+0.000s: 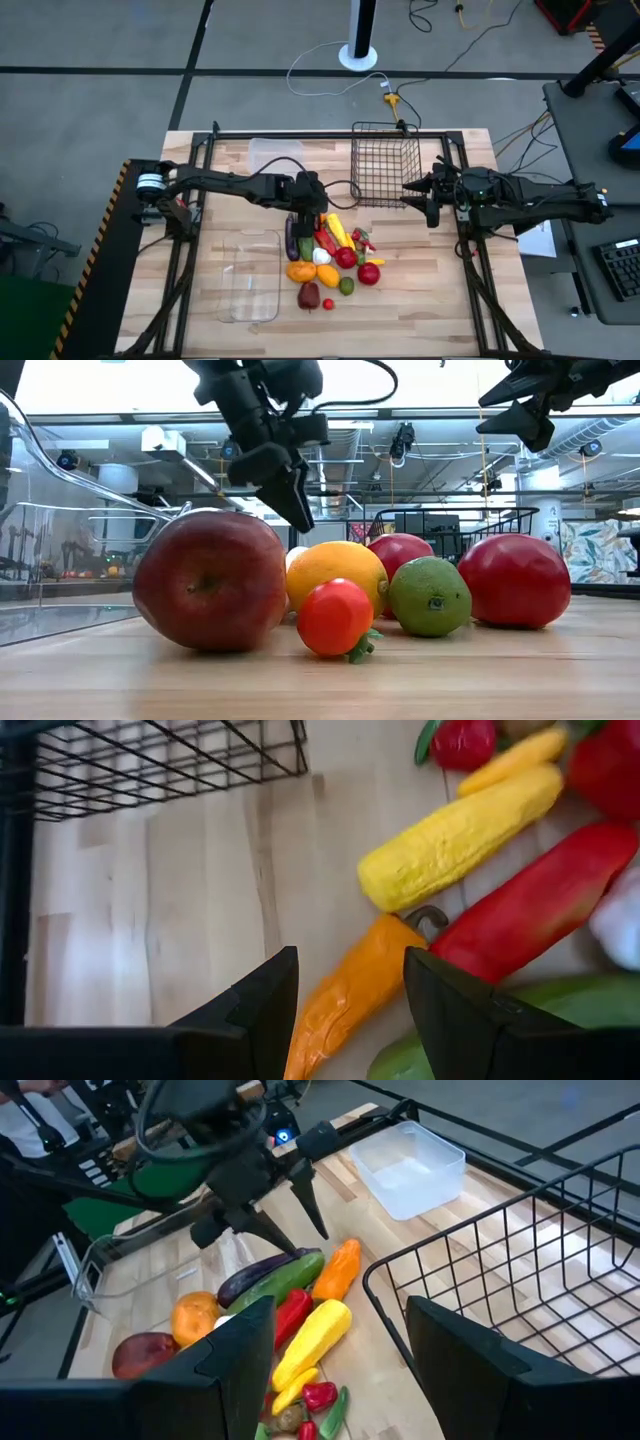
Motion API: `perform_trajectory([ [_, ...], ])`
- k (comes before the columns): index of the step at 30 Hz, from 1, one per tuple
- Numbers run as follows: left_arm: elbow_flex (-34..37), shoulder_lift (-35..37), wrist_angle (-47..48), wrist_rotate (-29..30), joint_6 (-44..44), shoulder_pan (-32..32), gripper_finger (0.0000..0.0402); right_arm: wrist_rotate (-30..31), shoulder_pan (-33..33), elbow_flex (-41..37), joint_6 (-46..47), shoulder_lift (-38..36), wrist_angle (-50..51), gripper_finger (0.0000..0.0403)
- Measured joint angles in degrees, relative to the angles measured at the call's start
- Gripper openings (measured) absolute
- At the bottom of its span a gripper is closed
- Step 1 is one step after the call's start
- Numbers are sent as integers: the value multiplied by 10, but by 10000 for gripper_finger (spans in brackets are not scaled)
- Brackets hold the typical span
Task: Sort produce into baskets
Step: Put the orange bell pepper into the wire basket
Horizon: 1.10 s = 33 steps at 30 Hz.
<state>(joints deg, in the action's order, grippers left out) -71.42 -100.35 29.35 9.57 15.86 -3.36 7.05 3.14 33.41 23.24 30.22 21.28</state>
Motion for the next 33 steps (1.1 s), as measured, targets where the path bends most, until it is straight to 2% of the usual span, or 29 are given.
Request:
perform_trajectory([
  [6, -45, -46, 73, -1, 25, -3, 166, 0, -1, 0, 0, 0, 11, 217],
  [17, -104, -99, 135, -1, 51, -5, 166, 0, -1, -1, 1, 0, 20, 217],
  [33, -111, -128, 156, 5, 80, -10, 208, 0, -1, -1, 0, 0, 23, 217],
])
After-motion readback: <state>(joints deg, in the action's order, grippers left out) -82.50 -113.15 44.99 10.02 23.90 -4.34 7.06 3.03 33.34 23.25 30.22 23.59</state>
